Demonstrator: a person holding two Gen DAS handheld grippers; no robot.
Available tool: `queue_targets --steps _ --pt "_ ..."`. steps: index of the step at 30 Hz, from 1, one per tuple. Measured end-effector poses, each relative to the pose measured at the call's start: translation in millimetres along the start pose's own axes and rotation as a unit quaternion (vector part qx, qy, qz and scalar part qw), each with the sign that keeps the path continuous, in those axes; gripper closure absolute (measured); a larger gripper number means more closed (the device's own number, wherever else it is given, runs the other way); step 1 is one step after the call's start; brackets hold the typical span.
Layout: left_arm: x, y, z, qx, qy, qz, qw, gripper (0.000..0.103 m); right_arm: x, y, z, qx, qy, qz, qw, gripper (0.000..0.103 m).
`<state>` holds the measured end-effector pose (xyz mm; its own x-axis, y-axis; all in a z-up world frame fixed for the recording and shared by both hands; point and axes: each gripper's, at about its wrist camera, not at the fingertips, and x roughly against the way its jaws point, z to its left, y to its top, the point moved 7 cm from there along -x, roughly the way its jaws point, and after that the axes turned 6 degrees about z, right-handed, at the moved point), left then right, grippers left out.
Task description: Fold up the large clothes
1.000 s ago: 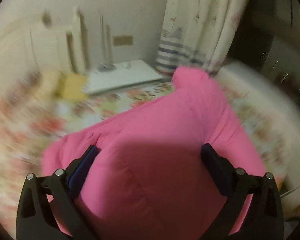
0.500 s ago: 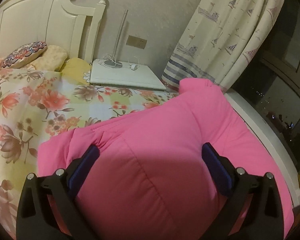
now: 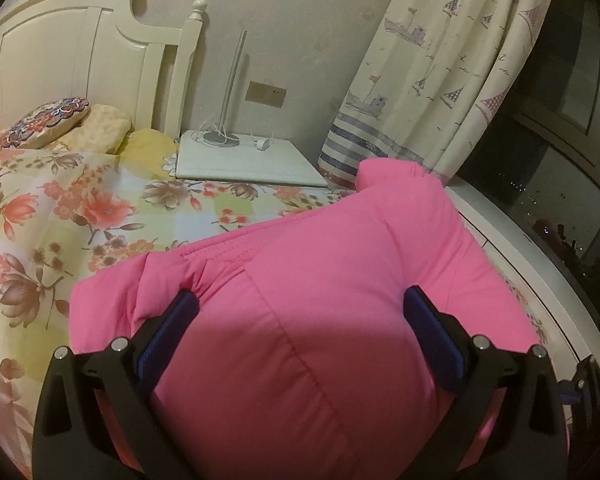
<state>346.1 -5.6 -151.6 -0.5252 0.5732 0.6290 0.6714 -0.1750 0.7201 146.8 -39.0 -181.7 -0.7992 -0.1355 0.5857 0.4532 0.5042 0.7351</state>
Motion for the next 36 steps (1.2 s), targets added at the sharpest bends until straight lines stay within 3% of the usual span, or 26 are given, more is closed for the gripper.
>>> queue_targets --steps 4,9,13,15,17,19,20,24,28,31,36 --pt "3.6 -4.2 -1.9 -0.002 0.003 -0.012 0.9999 0.002 -1.5 -6.8 1.1 0.002 0.013 0.002 1.000 0.004" --pt "4.5 -7.5 0.7 0.004 0.012 -0.019 0.9998 0.002 26.5 0.1 -25.3 -0.010 0.117 0.002 0.993 0.004" --pt "5.5 -8.0 2.7 0.008 0.013 -0.020 0.9997 0.002 37.6 28.4 -106.0 -0.073 0.071 -0.049 0.994 0.005" --pt "5.5 -7.9 0.6 0.003 0.019 -0.019 0.9996 0.002 21.6 46.7 -145.3 -0.116 0.081 -0.059 0.988 0.007" --pt "5.4 -7.7 0.3 0.003 0.020 -0.018 0.9996 0.002 -5.6 62.2 -168.2 -0.130 0.082 -0.051 0.987 0.013" --pt "5.7 -7.8 0.2 0.003 0.019 -0.019 0.9996 0.002 -37.3 76.5 -182.5 -0.139 0.085 -0.034 0.986 0.029" --pt "5.7 -8.0 0.5 0.004 0.019 -0.020 0.9996 0.002 -53.0 83.1 -187.9 -0.145 0.091 -0.027 0.985 0.032" --pt "5.0 -8.0 1.6 0.005 0.016 -0.017 0.9997 0.002 -104.9 101.6 -184.7 -0.146 0.131 -0.002 0.981 0.045" --pt "3.1 -8.0 4.0 0.008 0.013 -0.009 0.9998 0.002 -135.3 112.4 -159.8 -0.095 0.163 0.010 0.982 0.046" --pt "1.0 -7.8 6.2 0.012 0.015 -0.006 0.9998 0.002 -161.2 100.9 -136.2 -0.041 0.143 0.054 0.987 0.044" --pt "-5.0 -5.5 8.7 0.018 0.034 -0.002 0.9993 0.002 -196.6 85.5 -139.0 -0.071 0.200 0.103 0.972 0.043"
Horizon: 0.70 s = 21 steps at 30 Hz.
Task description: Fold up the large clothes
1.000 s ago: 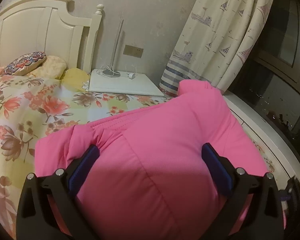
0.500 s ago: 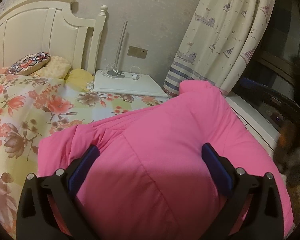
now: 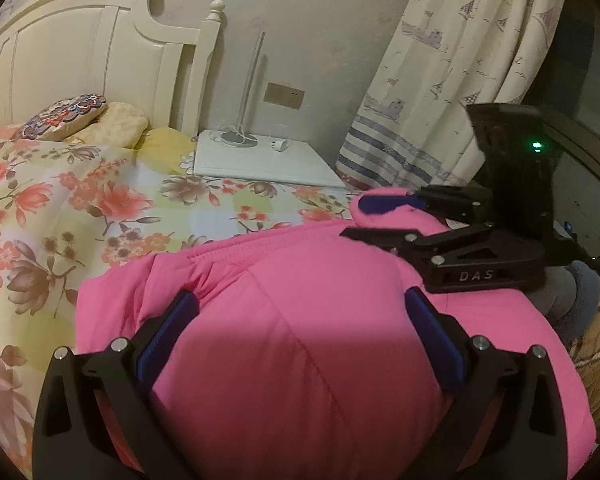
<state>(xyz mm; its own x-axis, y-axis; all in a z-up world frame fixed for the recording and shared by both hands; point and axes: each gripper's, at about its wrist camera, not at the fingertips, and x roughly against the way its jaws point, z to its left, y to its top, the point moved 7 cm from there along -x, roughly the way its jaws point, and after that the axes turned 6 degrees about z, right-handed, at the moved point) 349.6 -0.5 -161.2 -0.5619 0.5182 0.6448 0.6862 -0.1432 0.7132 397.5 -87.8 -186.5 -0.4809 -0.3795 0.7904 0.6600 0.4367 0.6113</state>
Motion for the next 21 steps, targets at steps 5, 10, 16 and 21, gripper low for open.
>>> queue_targets --steps 5,10,16,21 --pt "-6.0 1.8 8.7 0.015 0.007 0.004 0.9999 0.002 -22.7 -1.3 -3.0 -0.010 0.022 0.031 0.999 0.042" --pt "-10.6 2.7 13.5 0.022 0.013 0.006 0.9996 0.002 -32.9 -4.2 -5.1 -0.021 0.041 0.039 0.998 0.041" --pt "-12.3 1.7 13.9 0.022 0.018 0.006 0.9996 0.002 -38.1 -8.2 -3.9 -0.024 0.046 0.046 0.998 0.041" --pt "-14.3 0.6 14.5 0.021 0.022 0.010 0.9995 0.002 -43.8 -11.0 -3.1 -0.023 0.046 0.062 0.997 0.041"
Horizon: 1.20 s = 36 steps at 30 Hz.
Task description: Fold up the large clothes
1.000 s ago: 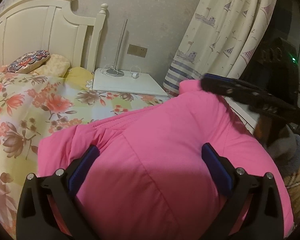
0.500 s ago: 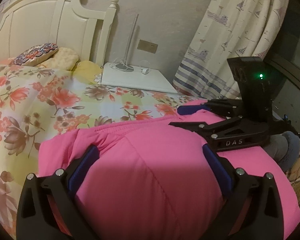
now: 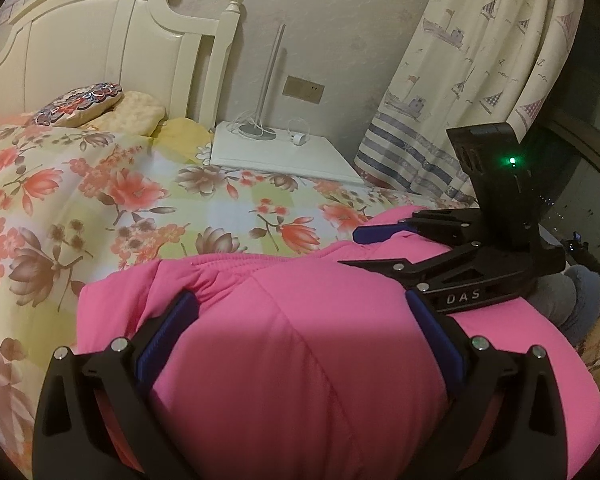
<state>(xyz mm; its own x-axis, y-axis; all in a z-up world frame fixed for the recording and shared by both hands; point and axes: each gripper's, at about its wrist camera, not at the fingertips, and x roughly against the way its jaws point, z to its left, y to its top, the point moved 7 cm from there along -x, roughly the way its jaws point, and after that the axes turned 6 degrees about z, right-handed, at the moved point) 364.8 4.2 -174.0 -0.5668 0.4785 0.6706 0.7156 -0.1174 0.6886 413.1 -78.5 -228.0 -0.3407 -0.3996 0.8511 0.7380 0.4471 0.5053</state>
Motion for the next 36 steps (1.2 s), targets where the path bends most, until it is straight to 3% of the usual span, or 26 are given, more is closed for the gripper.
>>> queue_targets --steps 8,10,12,13,17,21,25,27,29,33,36 --pt "-4.5 -3.3 -2.3 -0.012 0.009 0.021 0.9997 0.002 1.1 -1.6 -4.6 -0.010 -0.040 0.012 0.999 0.035" --pt "-5.4 -4.5 -6.7 -0.028 0.013 0.031 0.9991 0.002 12.0 -1.0 -6.8 -0.008 -0.081 0.011 0.997 0.024" --pt "-1.2 -5.8 -10.7 -0.042 0.024 0.037 0.9981 0.002 37.9 -1.3 -2.5 -0.006 -0.150 -0.004 0.989 0.017" --pt "5.3 -6.8 -10.2 -0.045 0.039 0.038 0.9975 0.002 51.8 -3.9 1.4 -0.013 -0.157 -0.018 0.987 0.017" --pt "49.7 -14.0 3.2 -0.018 0.065 0.020 0.9975 0.002 117.9 -34.7 35.6 -0.037 -0.114 -0.087 0.989 0.017" --pt "94.3 -32.8 11.3 -0.009 0.080 -0.002 0.9967 0.002 161.9 -82.5 72.6 -0.031 -0.092 -0.127 0.987 0.017" --pt "101.3 -64.5 11.6 -0.025 0.116 0.014 0.9928 0.002 144.9 -109.8 90.7 -0.039 -0.085 -0.111 0.989 0.017" --pt "96.0 -77.4 16.0 -0.015 0.116 0.017 0.9930 0.002 126.5 -115.4 92.6 -0.058 -0.067 -0.107 0.990 0.016" --pt "92.7 -85.2 24.1 -0.002 0.110 0.009 0.9939 0.002 118.4 -115.1 95.3 -0.053 -0.081 -0.124 0.988 0.016" --pt "87.2 -96.2 40.8 0.040 0.074 0.010 0.9964 0.002 117.7 -112.4 98.0 -0.057 -0.094 -0.107 0.988 0.016" --pt "98.8 -103.6 36.4 0.046 0.097 0.009 0.9942 0.002 133.0 -120.3 101.8 -0.077 -0.093 -0.099 0.988 0.016"
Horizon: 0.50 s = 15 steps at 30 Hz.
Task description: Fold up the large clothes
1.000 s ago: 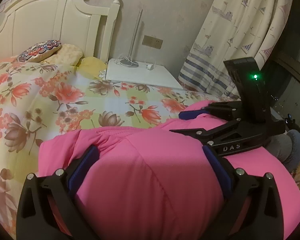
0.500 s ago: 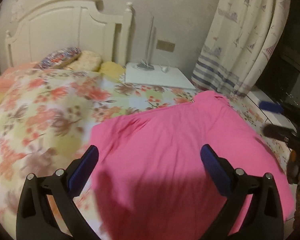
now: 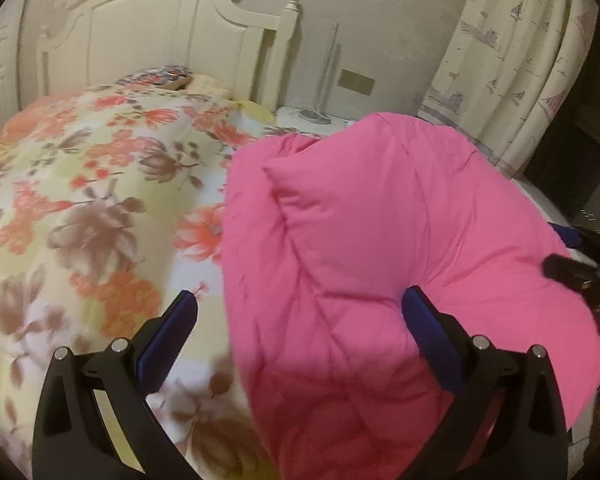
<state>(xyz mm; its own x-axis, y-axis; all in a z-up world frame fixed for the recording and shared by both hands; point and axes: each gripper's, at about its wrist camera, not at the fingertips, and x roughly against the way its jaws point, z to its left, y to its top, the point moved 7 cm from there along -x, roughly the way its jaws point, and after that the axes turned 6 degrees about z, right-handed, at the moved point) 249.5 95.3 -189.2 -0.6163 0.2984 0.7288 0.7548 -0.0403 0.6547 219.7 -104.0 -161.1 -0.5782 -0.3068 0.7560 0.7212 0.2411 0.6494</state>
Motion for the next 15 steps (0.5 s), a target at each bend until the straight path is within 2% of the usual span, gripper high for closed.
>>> queue_targets --steps 2,5,8,10,11,12,15 --pt "16.1 -10.2 -1.8 0.019 0.000 0.003 0.9998 0.002 20.9 -7.9 8.6 0.002 0.004 -0.014 1.000 0.016" --pt "43.5 -27.3 -12.4 0.016 0.004 -0.028 0.9995 0.002 56.3 -29.4 40.3 0.065 -0.017 -0.058 0.996 0.016" --pt "47.9 -42.2 -22.9 -0.003 0.023 -0.040 0.9989 0.002 40.5 -56.4 60.0 0.114 -0.068 -0.031 0.991 0.016" --pt "41.6 -50.5 -25.9 -0.007 0.017 -0.035 0.9992 0.002 26.5 -71.6 63.2 0.120 -0.079 -0.021 0.989 0.015" --pt "39.5 -53.0 -26.1 -0.002 0.011 -0.034 0.9994 0.002 23.8 -76.0 65.1 0.126 -0.093 -0.019 0.987 0.013" --pt "37.6 -55.2 -26.7 0.000 0.005 -0.033 0.9995 0.002 19.9 -80.0 67.1 0.134 -0.099 -0.013 0.986 0.004" --pt "36.7 -56.6 -30.9 -0.011 0.009 -0.034 0.9993 0.002 12.4 -89.0 70.2 0.154 -0.119 -0.007 0.981 0.004"
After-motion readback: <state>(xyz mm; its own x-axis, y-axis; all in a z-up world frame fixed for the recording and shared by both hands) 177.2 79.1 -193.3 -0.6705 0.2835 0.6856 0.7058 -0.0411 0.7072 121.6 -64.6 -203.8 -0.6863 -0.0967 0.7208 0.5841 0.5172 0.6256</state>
